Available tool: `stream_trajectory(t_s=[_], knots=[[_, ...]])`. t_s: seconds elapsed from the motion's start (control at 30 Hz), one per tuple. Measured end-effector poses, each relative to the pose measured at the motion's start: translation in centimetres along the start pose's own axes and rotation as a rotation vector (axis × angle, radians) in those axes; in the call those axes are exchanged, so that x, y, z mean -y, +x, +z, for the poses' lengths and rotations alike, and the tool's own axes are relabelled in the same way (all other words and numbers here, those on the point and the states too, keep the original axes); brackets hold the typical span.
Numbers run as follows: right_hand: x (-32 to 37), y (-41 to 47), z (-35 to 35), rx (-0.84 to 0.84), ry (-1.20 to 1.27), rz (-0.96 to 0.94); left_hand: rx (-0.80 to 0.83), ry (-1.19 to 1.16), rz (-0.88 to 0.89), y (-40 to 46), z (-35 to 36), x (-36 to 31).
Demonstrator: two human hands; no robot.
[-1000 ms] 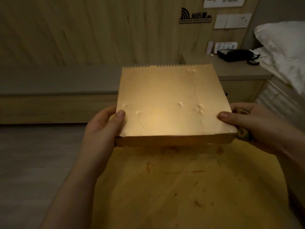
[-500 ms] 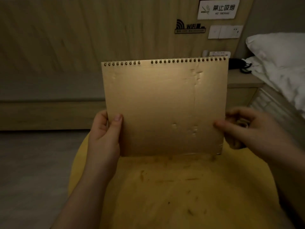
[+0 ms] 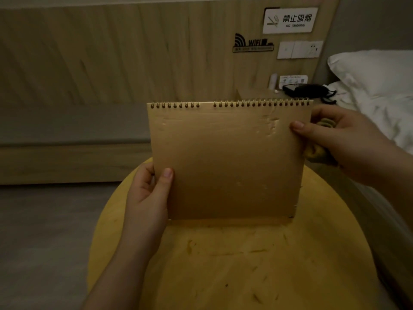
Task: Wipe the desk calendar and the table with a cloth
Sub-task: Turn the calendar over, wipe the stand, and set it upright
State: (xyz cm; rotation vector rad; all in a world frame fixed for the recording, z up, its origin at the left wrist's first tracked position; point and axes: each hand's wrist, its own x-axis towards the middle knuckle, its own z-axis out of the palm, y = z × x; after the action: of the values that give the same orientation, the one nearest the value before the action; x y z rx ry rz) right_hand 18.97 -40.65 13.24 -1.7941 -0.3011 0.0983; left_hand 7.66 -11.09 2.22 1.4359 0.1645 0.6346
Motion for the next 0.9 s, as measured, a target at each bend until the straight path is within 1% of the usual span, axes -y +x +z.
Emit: stream_trajectory(t_s=[0.27,0.37,0.47,0.6,0.67,0.7,0.73,0.77,0.83,0.87,0.9], knots=[[-1.4,-0.3,0.4,-0.047,0.022,-0.061,-0.114,0.106,-0.037,0.6,0.2,0.5],[-1.3,-0.3,0.4,-0.063,0.025,-0.103,-0.129,0.104,-0.022,0.9,0.4,0.5],[-1.5,-0.6,0.5,-0.085,0.042,-0.143,-0.182,0.102,-0.022,1.2,0.7,0.5],[-1.7,-1.6,0.7,-0.143,0.098,-0.187,-0.247,0.254,0.015,0.9,1.5,-0.1],[-1.3,-2.2,1.2,-0.186,0.138,-0.186,-0.257,0.403,0.119,-0.3,2.8,-0.7],[-1.1,-2.5,1.6,-0.216,0.159,-0.178,-0.238,0.500,0.194,-1.3,3.9,-0.9],[-0.8,-2.8,2.2,-0.253,0.181,-0.171,-0.179,0.580,0.254,-2.5,5.2,-1.0],[-0.6,-3.2,3.0,-0.295,0.206,-0.167,-0.084,0.634,0.283,-3.8,6.7,-1.0],[0.1,-4.0,5.0,-0.378,0.278,-0.154,0.101,0.705,0.276,-6.0,9.5,-0.8],[0.5,-4.5,6.0,-0.409,0.310,-0.145,0.150,0.743,0.261,-6.7,10.6,-0.7],[1.0,-5.2,7.0,-0.433,0.323,-0.140,0.161,0.779,0.244,-7.2,11.3,-0.7]])
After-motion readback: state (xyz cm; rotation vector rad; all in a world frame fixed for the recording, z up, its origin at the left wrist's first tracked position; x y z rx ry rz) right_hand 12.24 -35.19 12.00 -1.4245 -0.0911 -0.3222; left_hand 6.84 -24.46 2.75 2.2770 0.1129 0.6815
